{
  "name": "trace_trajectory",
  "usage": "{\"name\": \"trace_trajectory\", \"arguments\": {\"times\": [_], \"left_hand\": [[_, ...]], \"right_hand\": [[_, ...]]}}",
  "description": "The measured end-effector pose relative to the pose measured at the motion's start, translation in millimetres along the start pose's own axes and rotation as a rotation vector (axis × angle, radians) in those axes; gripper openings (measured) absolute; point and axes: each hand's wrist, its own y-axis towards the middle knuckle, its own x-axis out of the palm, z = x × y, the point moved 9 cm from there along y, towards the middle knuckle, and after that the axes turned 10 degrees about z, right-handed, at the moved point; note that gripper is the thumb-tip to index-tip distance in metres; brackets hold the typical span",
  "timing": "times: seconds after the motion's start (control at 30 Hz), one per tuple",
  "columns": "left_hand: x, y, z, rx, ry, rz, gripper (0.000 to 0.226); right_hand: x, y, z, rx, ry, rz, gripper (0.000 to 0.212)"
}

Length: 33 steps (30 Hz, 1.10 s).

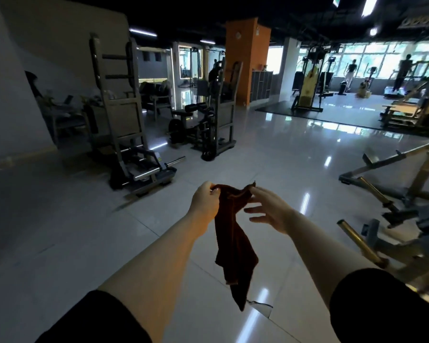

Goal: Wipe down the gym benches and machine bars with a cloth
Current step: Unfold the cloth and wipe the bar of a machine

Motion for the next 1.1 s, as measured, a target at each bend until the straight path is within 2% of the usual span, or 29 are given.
{"name": "trace_trajectory", "arguments": {"times": [0.07, 0.13, 0.2, 0.3, 0.37, 0.43, 0.53, 0.6, 0.67, 0.7, 0.77, 0.8, 0.83, 0.9, 0.93, 0.97, 1.0, 1.07, 1.1], "left_hand": [[1.4, 31.3, -4.2, -0.033, -0.01, -0.004, 0.021], [4.9, 59.4, -10.0, -0.053, 0.014, -0.031, 0.021], [5.1, 88.3, -15.5, -0.043, 0.027, -0.065, 0.02], [3.9, 122.7, -27.5, -0.001, 0.06, -0.141, 0.028], [-1.8, 140.6, -34.6, 0.086, 0.169, -0.129, 0.036], [-11.9, 159.5, -35.7, 0.194, 0.238, -0.044, 0.041], [-23.3, 197.2, -28.1, 0.27, 0.2, 0.059, 0.043], [-28.9, 227.4, -18.4, 0.276, 0.135, 0.107, 0.038], [-30.8, 256.8, -5.1, 0.264, 0.036, 0.113, 0.031], [-28.4, 271.3, 5.6, 0.279, -0.008, 0.09, 0.029], [-20.4, 294.7, 28.5, 0.338, -0.067, 0.026, 0.028], [-16.2, 304.8, 40.2, 0.358, -0.102, -0.005, 0.027], [-11.1, 314.3, 49.5, 0.363, -0.14, -0.031, 0.027], [1.7, 331.7, 61.2, 0.354, -0.209, -0.072, 0.025], [10.5, 338.9, 66.1, 0.356, -0.233, -0.096, 0.025], [21.4, 344.5, 71.3, 0.368, -0.252, -0.128, 0.025], [34.9, 348.3, 76.2, 0.387, -0.264, -0.168, 0.026], [67.7, 352.2, 84.0, 0.423, -0.274, -0.256, 0.026], [85.9, 353.5, 86.3, 0.439, -0.276, -0.294, 0.025]], "right_hand": [[20.9, 34.1, -2.8, 0.0, 0.011, -0.105, 0.032], [38.5, 64.1, -11.6, -0.014, 0.024, -0.13, 0.025], [45.6, 99.0, -30.8, -0.054, 0.07, -0.03, 0.018], [52.2, 147.3, -60.9, -0.101, 0.189, 0.134, 0.023], [67.2, 168.1, -76.1, -0.123, 0.175, 0.161, 0.022], [88.8, 182.8, -84.8, -0.139, 0.166, 0.122, 0.021], [109.5, 203.2, -94.5, -0.196, 0.073, 0.119, 0.044], [105.8, 212.7, -101.3, -0.227, -0.037, 0.259, 0.052], [98.3, 217.5, -102.8, -0.242, -0.172, 0.37, 0.034], [99.1, 221.7, -100.3, -0.223, -0.204, 0.353, 0.025], [108.0, 226.9, -94.0, -0.161, -0.257, 0.262, 0.02], [103.0, 229.1, -97.5, -0.177, -0.32, 0.333, 0.025], [88.5, 230.9, -106.0, -0.237, -0.375, 0.509, 0.029], [58.1, 220.1, -127.8, -0.39, -0.373, 0.92, 0.019], [50.1, 219.8, -132.8, -0.416, -0.358, 1.001, 0.011], [46.9, 227.0, -134.9, -0.421, -0.358, 0.98, 0.004], [48.0, 241.1, -133.0, -0.385, -0.371, 0.873, 0.006], [47.5, 266.0, -125.5, -0.298, -0.349, 0.68, 0.032], [40.4, 274.5, -124.7, -0.286, -0.304, 0.662, 0.038]]}}
